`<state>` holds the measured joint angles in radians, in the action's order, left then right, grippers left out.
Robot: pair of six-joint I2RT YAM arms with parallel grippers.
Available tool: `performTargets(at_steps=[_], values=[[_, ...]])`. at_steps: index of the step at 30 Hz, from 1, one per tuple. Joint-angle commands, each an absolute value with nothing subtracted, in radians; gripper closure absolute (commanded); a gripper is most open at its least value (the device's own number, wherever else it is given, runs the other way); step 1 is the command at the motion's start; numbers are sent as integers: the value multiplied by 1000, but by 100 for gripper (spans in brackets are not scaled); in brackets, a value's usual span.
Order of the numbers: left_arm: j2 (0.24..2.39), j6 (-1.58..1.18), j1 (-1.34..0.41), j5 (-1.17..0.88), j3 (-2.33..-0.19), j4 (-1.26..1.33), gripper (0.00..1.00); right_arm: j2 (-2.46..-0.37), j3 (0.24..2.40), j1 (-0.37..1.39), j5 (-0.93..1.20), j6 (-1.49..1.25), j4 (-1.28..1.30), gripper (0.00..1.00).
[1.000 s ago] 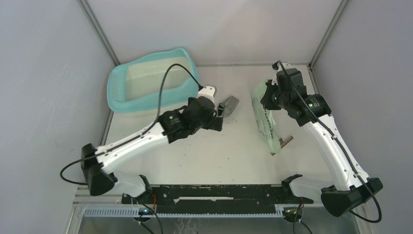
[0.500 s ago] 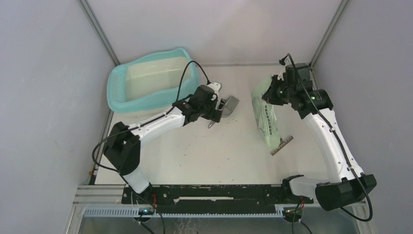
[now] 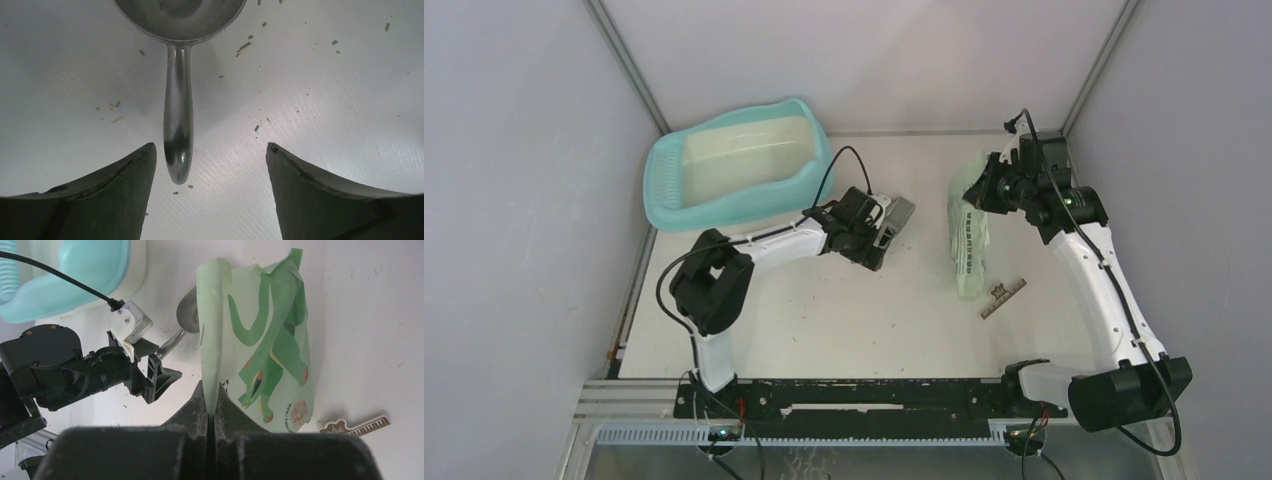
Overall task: Fill the litter box with clean litter
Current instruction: Move the spatula to the center of the board.
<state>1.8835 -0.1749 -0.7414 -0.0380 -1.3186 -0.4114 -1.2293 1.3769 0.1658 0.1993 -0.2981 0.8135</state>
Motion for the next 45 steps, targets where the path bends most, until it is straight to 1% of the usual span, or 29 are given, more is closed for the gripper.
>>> performTargets(at_steps=[1,4,5,6,10,13,15,16,20,25,30,38,42,45], values=[[1904,-152,-741,-33,-1358,-389,16,-1177,1369,150,239,-300,689,100],[1914,-148,-742,-17,-1362,-377,18,-1177,1363,144,249,-299,684,100],[1919,-146,-742,-9,-1367,-375,20,-1176,1361,143,252,-298,683,100],[1927,-144,-741,-4,-1373,-375,24,-1175,1360,143,256,-298,679,100],[1957,-134,-741,33,-1409,-395,52,-1179,1356,140,259,-294,671,100],[1946,-135,-742,36,-1405,-396,67,-1183,1352,137,257,-287,671,100],[1933,-146,-741,50,-1402,-426,74,-1181,1347,135,253,-290,671,100],[1921,-155,-741,63,-1393,-446,76,-1179,1346,136,253,-291,675,100],[1797,-231,-741,116,-1268,-462,77,-1173,1340,137,255,-298,666,100],[1572,-357,-755,172,-1037,-473,76,-1177,1339,152,235,-299,663,100],[1330,-489,-772,216,-844,-543,74,-1178,1341,190,206,-312,654,100],[1076,-648,-775,292,-643,-686,72,-1222,1342,310,114,-327,660,100],[1043,-734,-776,309,-598,-692,65,-1241,1342,375,66,-348,650,100],[1071,-747,-776,318,-604,-701,54,-1250,1342,401,39,-363,642,100]])
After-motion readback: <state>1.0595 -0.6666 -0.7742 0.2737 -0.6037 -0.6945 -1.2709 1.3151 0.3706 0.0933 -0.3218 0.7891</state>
